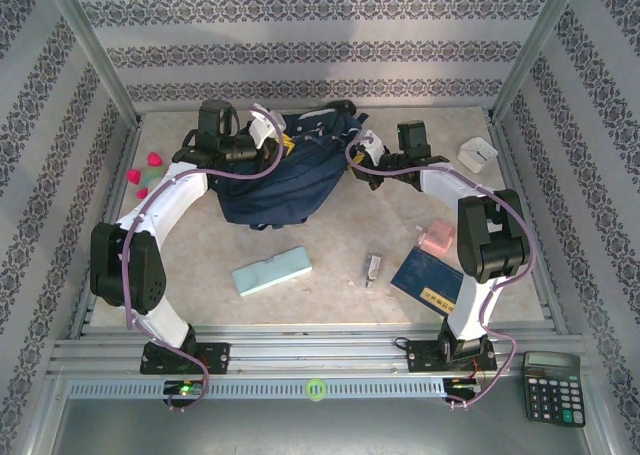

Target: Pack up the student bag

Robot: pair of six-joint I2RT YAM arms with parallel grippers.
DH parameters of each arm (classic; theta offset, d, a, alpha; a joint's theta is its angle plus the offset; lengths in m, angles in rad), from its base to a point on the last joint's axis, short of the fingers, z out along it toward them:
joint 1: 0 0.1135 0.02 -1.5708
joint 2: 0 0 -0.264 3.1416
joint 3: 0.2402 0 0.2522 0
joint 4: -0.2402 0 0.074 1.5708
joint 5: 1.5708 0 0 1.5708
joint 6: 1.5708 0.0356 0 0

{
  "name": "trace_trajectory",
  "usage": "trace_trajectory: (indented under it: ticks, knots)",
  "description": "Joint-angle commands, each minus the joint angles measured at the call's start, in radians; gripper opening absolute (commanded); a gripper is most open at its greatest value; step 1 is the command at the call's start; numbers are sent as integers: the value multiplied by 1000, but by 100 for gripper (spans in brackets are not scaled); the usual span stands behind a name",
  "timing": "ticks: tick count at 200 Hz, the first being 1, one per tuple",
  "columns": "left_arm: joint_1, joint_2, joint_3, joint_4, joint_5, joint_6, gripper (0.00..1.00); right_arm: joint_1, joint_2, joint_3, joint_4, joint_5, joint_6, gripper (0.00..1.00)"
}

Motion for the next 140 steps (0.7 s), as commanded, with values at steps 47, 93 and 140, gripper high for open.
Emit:
trace_trajectory:
  ticks: [47,93,140]
  knots:
    - [-40,-69,-7,102,-313,0,0,-22,-112,-91,22,-183,105,0]
    - [-94,-52,-23,154,-441,-56,0,21,-169,-126,21,-274,232,0]
    - [-163,-6,-13,182,-509,-83,0,114,-239,-180,29,-293,368,0]
